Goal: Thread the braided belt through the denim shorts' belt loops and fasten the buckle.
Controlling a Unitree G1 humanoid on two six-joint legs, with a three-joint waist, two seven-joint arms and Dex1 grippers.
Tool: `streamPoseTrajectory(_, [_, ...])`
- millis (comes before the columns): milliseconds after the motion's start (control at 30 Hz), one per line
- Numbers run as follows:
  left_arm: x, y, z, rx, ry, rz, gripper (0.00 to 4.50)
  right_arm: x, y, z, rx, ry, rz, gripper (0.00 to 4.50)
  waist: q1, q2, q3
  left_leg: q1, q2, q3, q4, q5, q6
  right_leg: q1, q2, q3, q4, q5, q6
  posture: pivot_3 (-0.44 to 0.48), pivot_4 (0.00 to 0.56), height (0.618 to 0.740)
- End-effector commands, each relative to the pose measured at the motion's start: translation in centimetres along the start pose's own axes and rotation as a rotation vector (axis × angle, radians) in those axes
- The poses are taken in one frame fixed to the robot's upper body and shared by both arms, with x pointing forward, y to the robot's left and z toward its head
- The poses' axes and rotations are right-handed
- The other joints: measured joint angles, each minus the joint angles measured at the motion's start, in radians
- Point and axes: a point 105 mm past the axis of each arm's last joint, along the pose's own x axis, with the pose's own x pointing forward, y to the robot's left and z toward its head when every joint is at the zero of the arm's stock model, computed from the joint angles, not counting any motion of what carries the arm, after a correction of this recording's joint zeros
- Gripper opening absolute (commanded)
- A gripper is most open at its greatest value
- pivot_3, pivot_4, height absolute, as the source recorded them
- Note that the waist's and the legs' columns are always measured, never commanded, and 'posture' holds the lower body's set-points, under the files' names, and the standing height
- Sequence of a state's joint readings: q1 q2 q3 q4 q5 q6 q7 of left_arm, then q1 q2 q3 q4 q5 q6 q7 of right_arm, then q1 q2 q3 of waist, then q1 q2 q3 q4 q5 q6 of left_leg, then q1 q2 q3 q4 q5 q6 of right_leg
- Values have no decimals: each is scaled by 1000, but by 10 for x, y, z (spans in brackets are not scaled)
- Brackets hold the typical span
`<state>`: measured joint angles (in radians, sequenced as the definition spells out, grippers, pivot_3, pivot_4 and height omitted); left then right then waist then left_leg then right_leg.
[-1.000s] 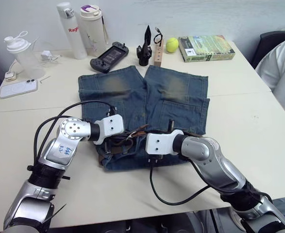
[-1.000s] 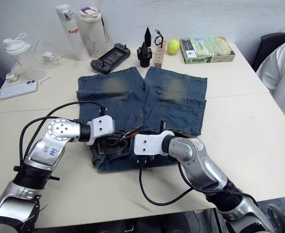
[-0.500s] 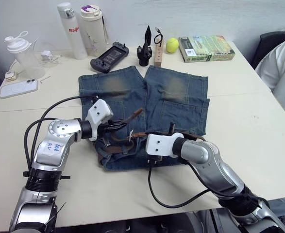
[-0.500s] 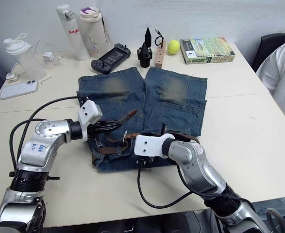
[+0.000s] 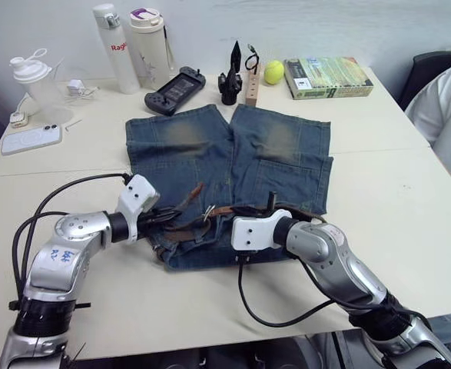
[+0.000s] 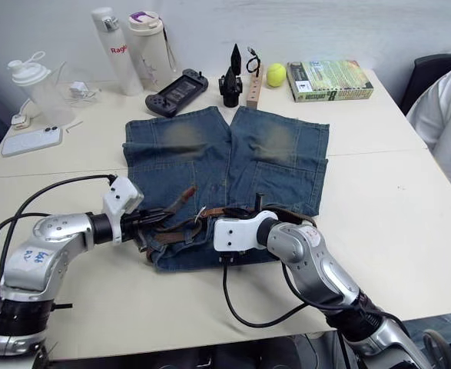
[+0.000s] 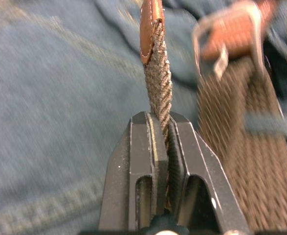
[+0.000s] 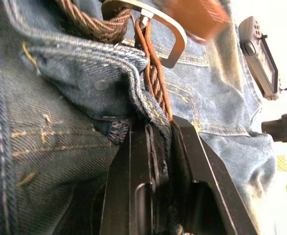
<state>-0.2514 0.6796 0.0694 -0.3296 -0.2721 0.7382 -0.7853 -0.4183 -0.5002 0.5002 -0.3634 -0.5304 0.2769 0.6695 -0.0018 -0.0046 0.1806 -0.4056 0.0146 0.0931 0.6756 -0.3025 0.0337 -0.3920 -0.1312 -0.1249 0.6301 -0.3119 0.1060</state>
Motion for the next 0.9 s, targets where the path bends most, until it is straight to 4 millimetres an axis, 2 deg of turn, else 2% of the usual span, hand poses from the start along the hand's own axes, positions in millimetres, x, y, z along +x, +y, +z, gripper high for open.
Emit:
streamPoseTrajectory(33, [-7,-13,7,62,-7,-48,0,-2,-14,-4,-27,20,-61,66,1,0,0,0,0,0,0,0,0,0,0,0,0,0,0,0,150,720])
streamPoseTrajectory(100, [-7,-13,7,80,-4,-45,0,-2,-14,-5,-22,19,-61,66,0,0,0,0,0,0,0,0,0,0,0,0,0,0,0,0,150,720])
streamPoseTrajectory(200, [-5,3,24,30,-99,31,0,-2,-10,-6,49,19,-51,66,2,0,0,0,0,0,0,0,0,0,0,0,0,0,0,0,150,720])
streamPoseTrajectory(233, [-5,7,28,49,-115,50,0,-3,-5,-6,87,21,-26,66,5,-1,0,0,0,0,0,0,0,0,0,0,0,0,0,0,150,720])
streamPoseTrajectory(333, [-1,21,48,27,-230,134,0,-18,34,-4,192,19,157,66,11,-2,-1,0,-1,-1,0,0,0,1,0,0,0,0,0,0,150,720])
streamPoseTrajectory(400, [1,19,53,39,-250,129,0,-26,47,-7,228,41,211,66,15,-3,-2,0,0,-1,1,-1,1,1,0,0,0,0,0,0,150,720])
streamPoseTrajectory(533, [10,-5,55,24,-277,27,0,-35,46,-12,231,70,192,66,11,-5,-3,1,0,0,2,-1,1,2,0,0,0,0,0,0,150,720])
streamPoseTrajectory(667, [14,-16,52,41,-274,-23,0,-39,47,-8,196,57,216,1495,12,-5,-3,1,0,-1,2,-2,0,2,0,0,0,0,0,0,150,720])
streamPoseTrajectory(800, [13,-22,48,76,-257,-54,0,-49,42,1,264,10,236,3363,17,-5,-4,1,0,0,3,-2,0,2,0,0,-1,0,0,0,150,720])
streamPoseTrajectory(900, [10,-24,46,97,-247,-62,0,-62,30,6,340,-33,256,3363,23,-5,-4,1,0,0,3,-2,0,2,0,0,-1,0,0,0,150,720])
